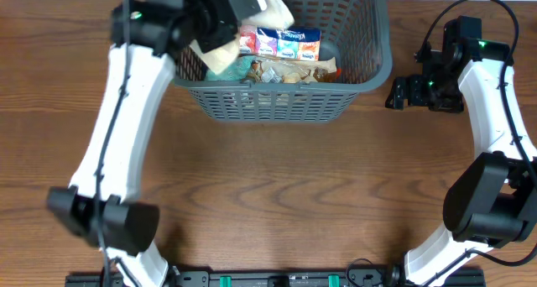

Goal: Pack container
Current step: 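Carry the beige pouch into the basket and open the left gripper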

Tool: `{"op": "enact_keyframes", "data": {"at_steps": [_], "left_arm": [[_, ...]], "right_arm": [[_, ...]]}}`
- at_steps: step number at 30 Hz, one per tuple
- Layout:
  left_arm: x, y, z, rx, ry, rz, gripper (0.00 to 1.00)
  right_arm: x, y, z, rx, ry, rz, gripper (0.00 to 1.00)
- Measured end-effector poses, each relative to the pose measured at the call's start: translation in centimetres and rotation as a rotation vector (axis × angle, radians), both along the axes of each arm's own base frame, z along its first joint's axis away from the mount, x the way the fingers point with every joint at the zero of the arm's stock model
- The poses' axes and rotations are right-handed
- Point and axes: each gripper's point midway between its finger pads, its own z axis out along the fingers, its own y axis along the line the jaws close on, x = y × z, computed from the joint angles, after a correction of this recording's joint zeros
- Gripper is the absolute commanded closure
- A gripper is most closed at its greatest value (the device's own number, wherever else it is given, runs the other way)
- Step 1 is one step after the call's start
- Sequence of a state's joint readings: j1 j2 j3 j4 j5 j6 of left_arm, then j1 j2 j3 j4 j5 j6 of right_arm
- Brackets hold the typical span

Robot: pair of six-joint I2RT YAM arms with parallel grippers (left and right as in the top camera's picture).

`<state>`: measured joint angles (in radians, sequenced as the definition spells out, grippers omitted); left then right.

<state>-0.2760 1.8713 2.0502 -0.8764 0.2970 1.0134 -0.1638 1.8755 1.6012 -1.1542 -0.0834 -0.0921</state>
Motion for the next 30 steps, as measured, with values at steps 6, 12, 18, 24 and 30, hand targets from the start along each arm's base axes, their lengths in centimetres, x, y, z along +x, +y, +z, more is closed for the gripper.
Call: {"op": "enact_keyframes", "data": {"at_steps": [6, 12, 18, 24, 30], "left_arm": [[0.2, -3.8, -5.1, 0.024, 0.096, -0.097, 0.94], [-0.2, -6.0, -9.3, 0.053, 0.189, -0.150, 0.94], [-0.5, -5.8, -10.6, 0.066, 0.232, -0.150, 0.91], [-0.8, -5.7, -10.8, 0.069, 0.247, -0.147, 0.02], [-0.8, -5.6, -10.8, 0.068, 0.251, -0.142, 0.01]], "right_arm": [[0.0, 0.0, 0.0, 0.000, 0.000, 0.000, 0.01], [-0.1, 0.0, 0.0, 0.000, 0.003, 0.000, 0.01], [-0.1, 0.0, 0.0, 0.001, 0.004, 0.000, 0.01], [-0.1, 0.0, 0.0, 0.001, 0.004, 0.000, 0.01], [-0.1, 0.0, 0.0, 0.001, 0.004, 0.000, 0.01]]}}
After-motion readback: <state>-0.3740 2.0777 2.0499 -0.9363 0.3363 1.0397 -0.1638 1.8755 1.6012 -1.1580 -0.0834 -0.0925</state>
